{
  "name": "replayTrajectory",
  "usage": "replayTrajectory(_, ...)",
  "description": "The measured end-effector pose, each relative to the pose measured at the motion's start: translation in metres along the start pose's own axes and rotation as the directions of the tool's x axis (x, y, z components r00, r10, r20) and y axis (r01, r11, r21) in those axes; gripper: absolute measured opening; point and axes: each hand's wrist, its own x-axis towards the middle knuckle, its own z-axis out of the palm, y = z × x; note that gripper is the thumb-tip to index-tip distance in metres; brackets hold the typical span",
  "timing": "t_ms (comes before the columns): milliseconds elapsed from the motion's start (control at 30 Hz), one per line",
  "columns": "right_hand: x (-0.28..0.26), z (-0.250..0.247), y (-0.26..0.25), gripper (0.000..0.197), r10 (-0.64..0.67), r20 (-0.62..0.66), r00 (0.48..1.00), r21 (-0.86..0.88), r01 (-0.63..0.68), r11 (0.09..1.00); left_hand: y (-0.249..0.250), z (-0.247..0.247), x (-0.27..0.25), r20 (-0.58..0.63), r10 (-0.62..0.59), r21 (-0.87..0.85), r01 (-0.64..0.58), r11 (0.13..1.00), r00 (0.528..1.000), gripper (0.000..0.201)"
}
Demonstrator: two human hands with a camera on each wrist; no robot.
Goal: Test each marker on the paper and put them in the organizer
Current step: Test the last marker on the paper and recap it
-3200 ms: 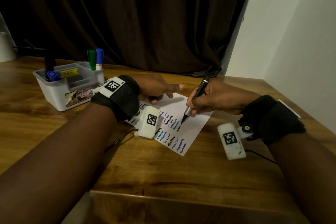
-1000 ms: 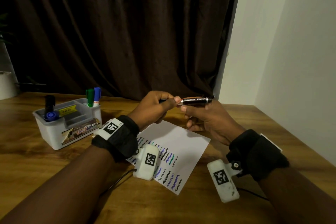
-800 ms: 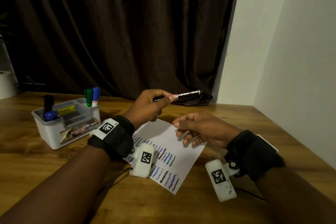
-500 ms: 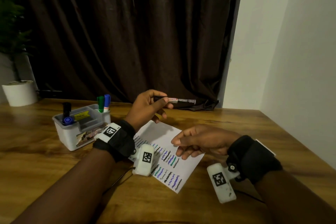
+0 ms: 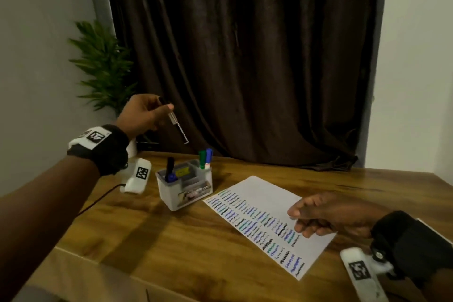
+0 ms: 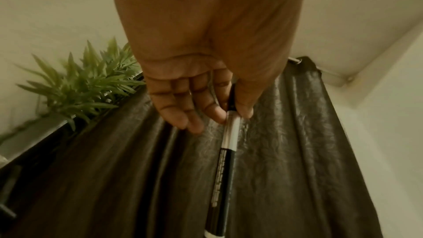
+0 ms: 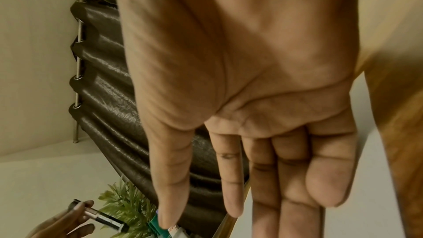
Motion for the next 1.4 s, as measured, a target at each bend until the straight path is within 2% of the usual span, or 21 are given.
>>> replayTrajectory(100,0.001,-0.001,-0.001,0.033,0.003,0.009,1.000,0.000,-0.003,1.000,-0.005,0.004,0.018,0.048,-0.026,0.192,0.016,0.981,0.998,0.025)
replayTrajectory(233,0.002,-0.001,-0.001,0.032,0.005,0.003,1.000,0.015,-0.005,1.000,-0.001,0.032,0.035,0.116,-0.085,0.422,0.029,0.906,0.990,0.018)
replayTrajectory(367,0.003,-0.002,0.000,0.033,0.011,0.006,1.000,0.024,-0.011,1.000,-0.005,0.062,0.041,0.170,-0.165,0.520,0.054,0.852,0.972,0.022)
replayTrajectory(600,0.004,-0.002,0.001,0.033,0.007,0.018,1.000,0.012,-0.007,1.000,-0.022,0.096,0.032,0.263,-0.262,0.688,0.010,0.725,0.929,0.017)
replayTrajectory(733,0.006,-0.003,0.002,0.033,-0.001,0.021,1.000,0.002,0.001,1.000,-0.028,0.103,0.025,0.302,-0.290,0.690,0.001,0.724,0.908,0.016)
replayTrajectory(900,0.006,-0.003,0.003,0.033,-0.007,0.015,1.000,-0.015,0.007,1.000,-0.020,0.092,0.022,0.317,-0.259,0.614,0.011,0.789,0.913,0.023)
replayTrajectory(1033,0.005,-0.003,0.002,0.033,-0.009,0.007,1.000,-0.025,0.009,1.000,0.008,0.081,0.003,0.314,-0.107,0.455,-0.051,0.889,0.943,0.032)
replayTrajectory(1100,0.003,-0.002,0.001,0.033,-0.012,0.004,1.000,-0.040,0.012,0.999,0.025,0.078,-0.019,0.339,-0.022,0.363,-0.109,0.925,0.941,0.032)
replayTrajectory(1233,-0.008,0.005,-0.011,0.032,-0.063,-0.047,0.997,-0.178,0.054,0.982,0.040,0.082,-0.070,0.487,0.048,0.256,-0.195,0.947,0.872,0.027)
replayTrajectory(1333,-0.018,0.010,-0.020,0.035,-0.132,-0.101,0.986,-0.241,0.105,0.965,0.043,0.091,-0.104,0.590,0.016,0.272,-0.217,0.937,0.808,0.030)
replayTrajectory(1400,-0.024,0.014,-0.028,0.035,-0.122,-0.104,0.987,-0.298,0.086,0.951,0.045,0.097,-0.126,0.669,-0.008,0.287,-0.249,0.925,0.743,0.035)
